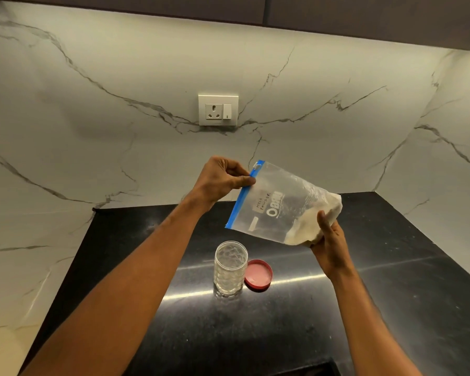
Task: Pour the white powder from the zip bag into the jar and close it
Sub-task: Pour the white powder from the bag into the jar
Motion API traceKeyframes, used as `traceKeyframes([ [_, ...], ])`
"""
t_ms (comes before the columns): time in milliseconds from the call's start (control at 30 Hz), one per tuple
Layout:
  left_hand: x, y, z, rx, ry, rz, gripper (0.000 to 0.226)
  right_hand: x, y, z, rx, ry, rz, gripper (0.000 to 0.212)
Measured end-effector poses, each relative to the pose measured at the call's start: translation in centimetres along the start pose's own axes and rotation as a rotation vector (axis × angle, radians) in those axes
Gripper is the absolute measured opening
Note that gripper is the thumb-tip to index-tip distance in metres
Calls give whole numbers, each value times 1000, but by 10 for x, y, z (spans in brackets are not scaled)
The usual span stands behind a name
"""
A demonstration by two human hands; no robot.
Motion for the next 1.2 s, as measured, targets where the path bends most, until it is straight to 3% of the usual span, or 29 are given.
traceKeyframes([
  [133, 1, -3, -6, -45, 15, -1, 14, 7, 4, 2, -19, -23, 5, 51],
  [467, -3, -6, -27, -73, 20, 49, 25, 19, 9, -2, -95, -72, -8, 55],
  [867, -22, 0, -61, -289, 35, 108, 6, 26, 6, -13, -213, -13, -60, 43],
  [1200, -31, 0, -72, -337, 31, 122, 12, 25, 3, -13, -242, -9, -63, 45],
])
Point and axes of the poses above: each hand's wrist, its own x-axis towards the middle knuckle, its own y-axis out of the back of the hand, z = x × y, the point moved 7 cm from there along x, towards the middle knuckle, and after that the axes turned 5 degrees about -x, right-handed, at the moved point
